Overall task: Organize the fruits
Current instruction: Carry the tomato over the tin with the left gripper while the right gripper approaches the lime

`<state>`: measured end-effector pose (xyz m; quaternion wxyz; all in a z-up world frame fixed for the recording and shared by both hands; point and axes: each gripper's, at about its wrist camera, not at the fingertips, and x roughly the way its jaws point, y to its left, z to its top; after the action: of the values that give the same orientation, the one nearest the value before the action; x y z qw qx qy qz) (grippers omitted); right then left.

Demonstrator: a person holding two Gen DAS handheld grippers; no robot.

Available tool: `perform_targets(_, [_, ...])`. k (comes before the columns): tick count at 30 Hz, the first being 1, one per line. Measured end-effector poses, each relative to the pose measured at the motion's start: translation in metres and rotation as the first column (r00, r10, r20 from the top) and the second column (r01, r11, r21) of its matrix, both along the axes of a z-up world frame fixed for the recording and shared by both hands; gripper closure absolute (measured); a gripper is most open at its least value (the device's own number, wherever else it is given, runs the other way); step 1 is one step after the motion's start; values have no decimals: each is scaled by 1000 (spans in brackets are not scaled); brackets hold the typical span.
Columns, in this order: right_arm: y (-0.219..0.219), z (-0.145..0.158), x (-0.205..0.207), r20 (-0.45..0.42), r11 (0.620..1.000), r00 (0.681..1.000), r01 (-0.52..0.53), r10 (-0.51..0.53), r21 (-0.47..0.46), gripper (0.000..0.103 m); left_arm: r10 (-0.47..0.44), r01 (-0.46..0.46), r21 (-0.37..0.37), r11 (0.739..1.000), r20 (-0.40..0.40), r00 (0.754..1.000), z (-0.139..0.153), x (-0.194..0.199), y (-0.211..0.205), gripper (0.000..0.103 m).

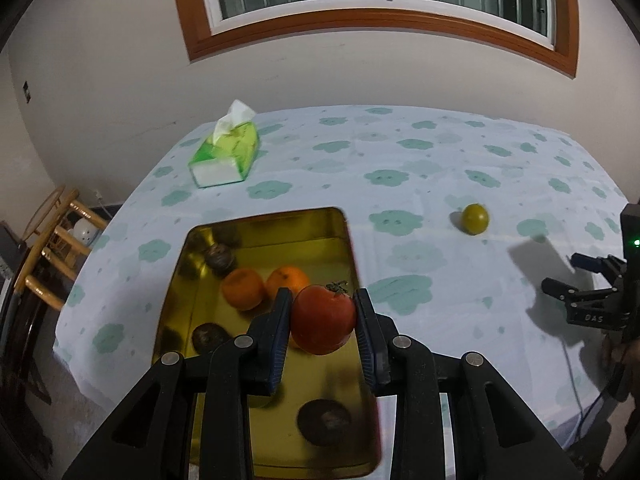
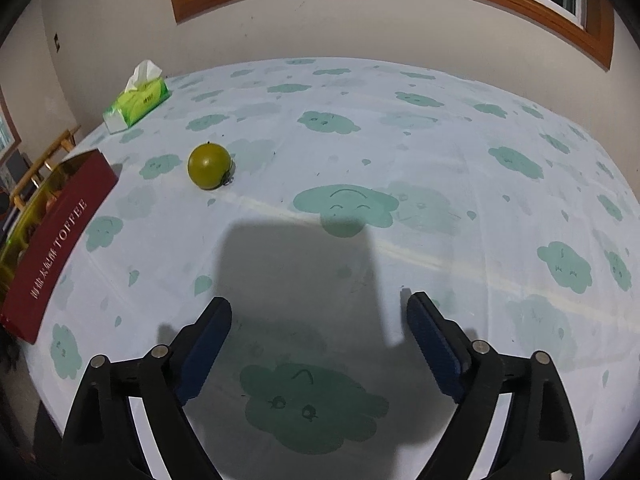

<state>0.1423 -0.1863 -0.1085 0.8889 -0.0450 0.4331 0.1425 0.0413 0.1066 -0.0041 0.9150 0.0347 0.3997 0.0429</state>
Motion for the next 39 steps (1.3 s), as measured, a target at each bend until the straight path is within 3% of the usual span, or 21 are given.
perform_targets(6, [8,-2,1,-3,999,1000,-13,13,-49,9,37,-37,-8,999,-10,999,-10,-4,14,71])
perform_targets(18, [13,-4,1,-10,998,1000,-26,25,-58,3,89,-89,-8,996,-31,996,-30,-1,40,71])
perform_targets(39, [14,-5,1,-12,998,1000,-27,26,-60,1,130,-129,10,992,-47,990,-56,-1,63,71])
